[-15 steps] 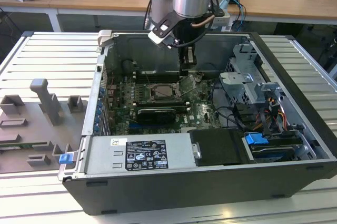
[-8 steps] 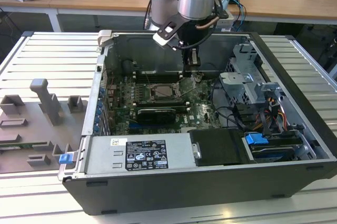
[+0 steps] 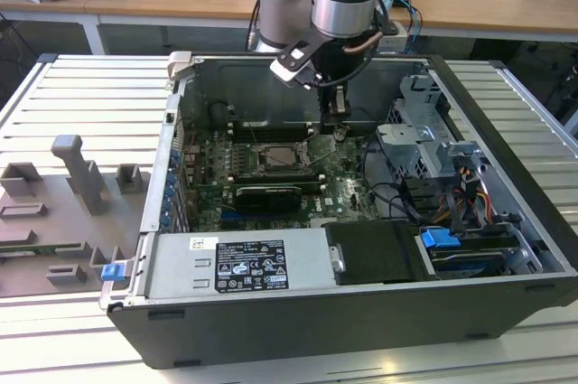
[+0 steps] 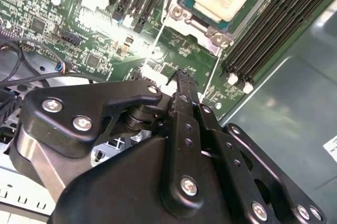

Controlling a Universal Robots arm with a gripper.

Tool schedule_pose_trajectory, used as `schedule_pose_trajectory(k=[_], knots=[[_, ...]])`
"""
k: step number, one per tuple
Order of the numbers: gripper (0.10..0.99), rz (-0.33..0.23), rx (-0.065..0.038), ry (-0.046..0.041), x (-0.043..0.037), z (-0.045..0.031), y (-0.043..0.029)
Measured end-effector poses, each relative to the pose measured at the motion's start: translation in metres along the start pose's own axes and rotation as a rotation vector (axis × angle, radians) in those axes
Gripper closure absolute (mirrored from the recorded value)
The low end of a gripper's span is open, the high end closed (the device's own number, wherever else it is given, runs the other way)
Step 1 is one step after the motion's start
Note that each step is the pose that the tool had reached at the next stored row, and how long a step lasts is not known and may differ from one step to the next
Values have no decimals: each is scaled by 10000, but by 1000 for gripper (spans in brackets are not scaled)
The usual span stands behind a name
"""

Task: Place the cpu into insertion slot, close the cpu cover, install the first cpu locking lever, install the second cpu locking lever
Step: 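Close the cpu cover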

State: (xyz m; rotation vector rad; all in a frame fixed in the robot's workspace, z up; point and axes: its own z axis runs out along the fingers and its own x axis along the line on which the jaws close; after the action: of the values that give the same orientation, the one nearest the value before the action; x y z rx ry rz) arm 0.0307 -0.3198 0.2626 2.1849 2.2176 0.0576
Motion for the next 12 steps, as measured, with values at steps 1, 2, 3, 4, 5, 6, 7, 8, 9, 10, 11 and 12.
schedule_pose_trajectory(k=[1, 2, 3, 4, 5, 6, 7, 8, 9, 10, 11, 12], knots=[[980, 0, 0, 0, 0, 4, 13], [980, -1, 0, 0, 0, 7, 23], [980, -1, 0, 0, -1, 10, 35], [980, -1, 0, 0, -1, 13, 44], [980, -1, 0, 0, -1, 19, 60], [980, -1, 0, 1, -1, 23, 70], [980, -1, 0, 0, -1, 26, 77], [980, -1, 0, 1, -1, 29, 82], [980, -4, 0, 0, -1, 34, 90], [980, -15, 0, 2, -1, 42, 102], [980, -21, 0, 1, -2, 50, 113], [980, -25, 0, 1, -2, 54, 120]])
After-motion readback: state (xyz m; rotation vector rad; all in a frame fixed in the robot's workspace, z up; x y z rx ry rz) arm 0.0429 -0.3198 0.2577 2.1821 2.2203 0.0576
